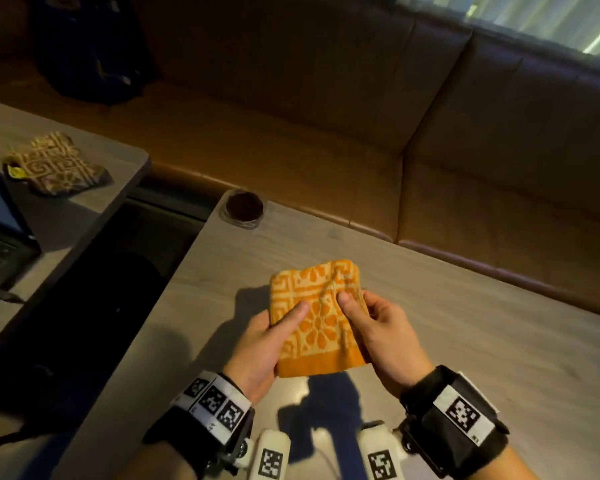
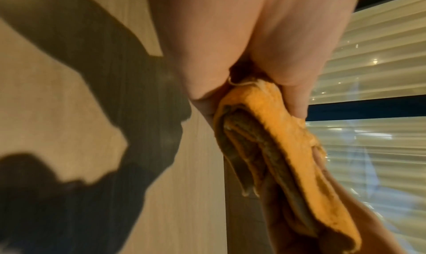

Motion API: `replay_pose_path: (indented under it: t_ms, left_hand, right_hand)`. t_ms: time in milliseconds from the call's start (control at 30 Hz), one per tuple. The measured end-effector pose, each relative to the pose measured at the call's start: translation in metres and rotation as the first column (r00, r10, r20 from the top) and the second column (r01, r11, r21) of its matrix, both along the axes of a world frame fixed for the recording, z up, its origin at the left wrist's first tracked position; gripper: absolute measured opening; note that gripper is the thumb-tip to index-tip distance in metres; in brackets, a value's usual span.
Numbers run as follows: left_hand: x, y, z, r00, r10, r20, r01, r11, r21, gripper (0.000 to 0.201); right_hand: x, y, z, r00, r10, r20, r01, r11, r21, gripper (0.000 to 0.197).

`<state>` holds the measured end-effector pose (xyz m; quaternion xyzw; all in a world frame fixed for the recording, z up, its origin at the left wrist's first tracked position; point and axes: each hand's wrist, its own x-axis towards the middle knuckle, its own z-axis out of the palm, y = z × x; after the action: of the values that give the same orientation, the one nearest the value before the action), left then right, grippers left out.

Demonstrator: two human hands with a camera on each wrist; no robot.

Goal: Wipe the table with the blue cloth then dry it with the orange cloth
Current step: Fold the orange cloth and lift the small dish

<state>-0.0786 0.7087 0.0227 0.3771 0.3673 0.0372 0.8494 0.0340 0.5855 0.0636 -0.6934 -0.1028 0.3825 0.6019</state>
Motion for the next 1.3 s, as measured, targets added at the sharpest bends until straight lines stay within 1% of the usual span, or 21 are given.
replay_pose_path:
  t_ms: [100,167,233,300,367,433,467,533,600,667,733,800,867,933,967,1000,1033,1067,1133,1233,1300]
  left_hand:
    - [0.009,0.036,-0.006,1.0,-0.005,-0.007,0.006,0.998,0.065,0.049]
    - [0.017,0.062,-0.01,0.999,-0.045,-0.021,0.046,0.997,0.066,0.047]
    - [0.027,0.09,-0.017,0.992,-0.118,-0.052,0.122,0.989,0.086,0.045]
    - [0.041,0.123,-0.023,0.978,-0.167,-0.128,0.19,0.962,0.197,0.045]
    - [0.06,0.16,-0.037,0.951,-0.147,-0.273,0.27,0.825,0.497,0.048]
    - [0.082,0.196,-0.05,0.923,0.021,-0.385,0.31,0.554,0.773,0.053]
    - [0.095,0.212,-0.056,0.914,0.094,-0.395,0.32,0.434,0.842,0.061]
    - [0.122,0.234,-0.065,0.869,0.099,-0.485,0.442,0.288,0.85,0.091]
    - [0.148,0.243,-0.071,0.746,0.047,-0.664,0.645,0.195,0.739,0.116]
    - [0.165,0.243,-0.08,0.63,0.011,-0.777,0.772,0.102,0.627,0.128]
    - [0.173,0.24,-0.09,0.562,-0.016,-0.827,0.827,0.031,0.562,0.132]
    - [0.178,0.242,-0.096,0.532,-0.014,-0.847,0.847,0.014,0.532,0.13]
    - [0.179,0.247,-0.095,0.528,-0.024,-0.849,0.849,0.034,0.527,0.124]
    - [0.175,0.252,-0.09,0.549,-0.039,-0.835,0.835,0.07,0.546,0.121]
    - [0.172,0.254,-0.086,0.569,-0.034,-0.822,0.82,0.091,0.564,0.12]
    - [0.168,0.258,-0.081,0.593,-0.022,-0.805,0.802,0.11,0.587,0.119]
    - [0.163,0.262,-0.075,0.618,-0.007,-0.786,0.78,0.13,0.612,0.118]
    - [0.157,0.268,-0.07,0.642,0.007,-0.767,0.758,0.145,0.636,0.117]
    - [0.142,0.282,-0.061,0.689,0.027,-0.725,0.714,0.148,0.684,0.118]
    - [0.119,0.302,-0.053,0.738,0.035,-0.674,0.667,0.121,0.735,0.118]
    - [0.108,0.308,-0.05,0.748,0.018,-0.663,0.657,0.119,0.744,0.116]
  right_hand:
    - [0.016,0.033,-0.018,0.998,-0.029,0.047,0.031,0.998,-0.054,0.035]
    - [0.026,0.057,-0.033,0.985,-0.039,-0.169,0.032,0.999,-0.043,0.045]
    - [0.034,0.08,-0.043,0.882,0.008,-0.47,-0.001,1.0,0.015,0.044]
    - [0.046,0.1,-0.052,0.843,0.018,-0.537,0.006,0.999,0.042,0.039]
    - [0.061,0.115,-0.065,0.874,-0.082,-0.479,0.105,0.994,0.022,0.04]
    - [0.073,0.122,-0.071,0.894,-0.192,-0.405,0.22,0.975,0.024,0.041]
    - [0.078,0.123,-0.073,0.898,-0.225,-0.379,0.255,0.966,0.032,0.04]
    - [0.084,0.123,-0.076,0.903,-0.266,-0.337,0.291,0.956,0.025,0.038]
    - [0.086,0.119,-0.078,0.904,-0.295,-0.311,0.309,0.951,-0.003,0.04]
    - [0.087,0.116,-0.081,0.895,-0.314,-0.317,0.328,0.945,-0.012,0.039]
    - [0.085,0.115,-0.081,0.894,-0.329,-0.305,0.338,0.941,-0.024,0.04]
    - [0.088,0.114,-0.082,0.901,-0.349,-0.256,0.353,0.935,-0.033,0.047]
    - [0.09,0.119,-0.082,0.924,-0.36,-0.126,0.356,0.933,-0.05,0.048]
    - [0.093,0.133,-0.081,0.918,-0.341,0.204,0.371,0.919,-0.132,0.038]
    - [0.095,0.142,-0.083,0.866,-0.282,0.413,0.381,0.907,-0.18,0.037]
    - [0.096,0.152,-0.084,0.798,-0.161,0.581,0.347,0.911,-0.223,0.04]
    - [0.095,0.163,-0.087,0.748,0.018,0.664,0.24,0.925,-0.295,0.048]
    - [0.092,0.173,-0.088,0.712,0.222,0.666,0.071,0.921,-0.384,0.058]
    - [0.084,0.189,-0.092,0.623,0.53,0.576,-0.199,0.819,-0.539,0.069]
    - [0.079,0.214,-0.107,0.497,0.653,0.571,-0.141,0.711,-0.689,0.073]
    - [0.08,0.235,-0.132,0.444,0.767,0.464,-0.135,0.569,-0.811,0.076]
